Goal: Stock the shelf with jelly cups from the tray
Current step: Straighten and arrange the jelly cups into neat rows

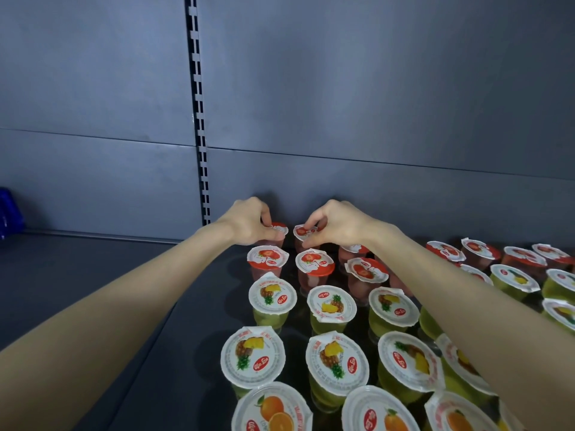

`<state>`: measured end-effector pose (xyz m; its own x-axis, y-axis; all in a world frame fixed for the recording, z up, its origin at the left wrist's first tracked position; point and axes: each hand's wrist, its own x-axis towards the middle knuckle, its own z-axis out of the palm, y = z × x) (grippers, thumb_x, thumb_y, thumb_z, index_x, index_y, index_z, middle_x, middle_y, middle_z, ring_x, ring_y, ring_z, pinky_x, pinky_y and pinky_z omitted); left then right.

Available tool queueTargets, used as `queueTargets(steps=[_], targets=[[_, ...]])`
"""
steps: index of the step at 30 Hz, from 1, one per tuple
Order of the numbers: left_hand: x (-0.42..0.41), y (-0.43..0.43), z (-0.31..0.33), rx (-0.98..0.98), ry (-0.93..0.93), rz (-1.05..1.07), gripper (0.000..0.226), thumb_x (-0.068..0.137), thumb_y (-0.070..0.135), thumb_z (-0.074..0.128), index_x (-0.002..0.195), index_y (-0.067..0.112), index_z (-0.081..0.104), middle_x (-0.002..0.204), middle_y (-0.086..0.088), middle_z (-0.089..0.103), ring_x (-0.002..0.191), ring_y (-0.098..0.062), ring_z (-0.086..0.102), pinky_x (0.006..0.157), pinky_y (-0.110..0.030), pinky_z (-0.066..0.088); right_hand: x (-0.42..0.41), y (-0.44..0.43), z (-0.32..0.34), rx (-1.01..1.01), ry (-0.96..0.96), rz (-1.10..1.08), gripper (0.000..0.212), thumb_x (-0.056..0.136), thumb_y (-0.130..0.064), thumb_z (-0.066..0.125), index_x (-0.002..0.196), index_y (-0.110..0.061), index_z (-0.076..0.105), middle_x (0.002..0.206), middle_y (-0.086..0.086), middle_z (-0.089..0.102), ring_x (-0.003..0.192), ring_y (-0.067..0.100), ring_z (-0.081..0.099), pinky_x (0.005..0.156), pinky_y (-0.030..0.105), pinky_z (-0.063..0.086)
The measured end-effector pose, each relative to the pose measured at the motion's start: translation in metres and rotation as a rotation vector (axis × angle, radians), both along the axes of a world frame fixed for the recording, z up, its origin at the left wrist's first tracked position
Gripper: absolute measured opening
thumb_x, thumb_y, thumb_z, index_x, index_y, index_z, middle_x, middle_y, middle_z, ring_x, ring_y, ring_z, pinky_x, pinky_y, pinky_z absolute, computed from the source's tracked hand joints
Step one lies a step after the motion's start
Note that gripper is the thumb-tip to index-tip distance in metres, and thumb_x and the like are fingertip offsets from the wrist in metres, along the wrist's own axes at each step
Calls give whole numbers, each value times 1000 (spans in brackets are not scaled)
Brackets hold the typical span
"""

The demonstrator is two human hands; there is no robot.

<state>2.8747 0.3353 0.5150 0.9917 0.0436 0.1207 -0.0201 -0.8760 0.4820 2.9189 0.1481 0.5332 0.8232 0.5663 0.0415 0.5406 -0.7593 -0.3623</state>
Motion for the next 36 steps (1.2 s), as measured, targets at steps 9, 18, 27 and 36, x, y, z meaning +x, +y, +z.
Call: queueTargets(steps=[9, 18, 27, 36], targets=[[-1, -1, -1, -11, 7, 13, 35, 79, 43, 71, 93, 13, 62, 100, -3, 63, 91, -18, 57, 73, -27, 42, 2, -1, -2, 15, -12, 4, 42, 77, -33, 77, 114, -15, 70, 121, 3, 64, 108, 17, 58, 85, 24, 40], [-12, -5, 8, 62, 50, 3, 41, 83, 48, 64, 104, 13, 64, 108, -5, 64, 94, -19, 57, 79, -30, 45, -4, 1, 1, -60, -56, -3, 37, 81, -39, 72, 108, -14, 69, 115, 5, 63, 97, 18, 58, 83, 31, 48], [-53, -16, 23, 97, 26, -38, 38, 81, 45, 68, 100, 14, 65, 86, 3, 63, 89, -18, 59, 83, -33, 49, -44, -11, 13, 6, -92, 53, 37, 81, -40, 71, 107, -13, 68, 111, 2, 63, 99, 19, 59, 84, 33, 49], [-66, -17, 16, -45, 155, -85, 44, 79, 40, 71, 108, 7, 62, 100, -2, 60, 91, -22, 64, 67, -26, 57, -64, -13, 4, -47, -4, 61, 44, 80, -48, 70, 109, -15, 68, 108, 1, 64, 93, 18, 61, 81, 35, 54]])
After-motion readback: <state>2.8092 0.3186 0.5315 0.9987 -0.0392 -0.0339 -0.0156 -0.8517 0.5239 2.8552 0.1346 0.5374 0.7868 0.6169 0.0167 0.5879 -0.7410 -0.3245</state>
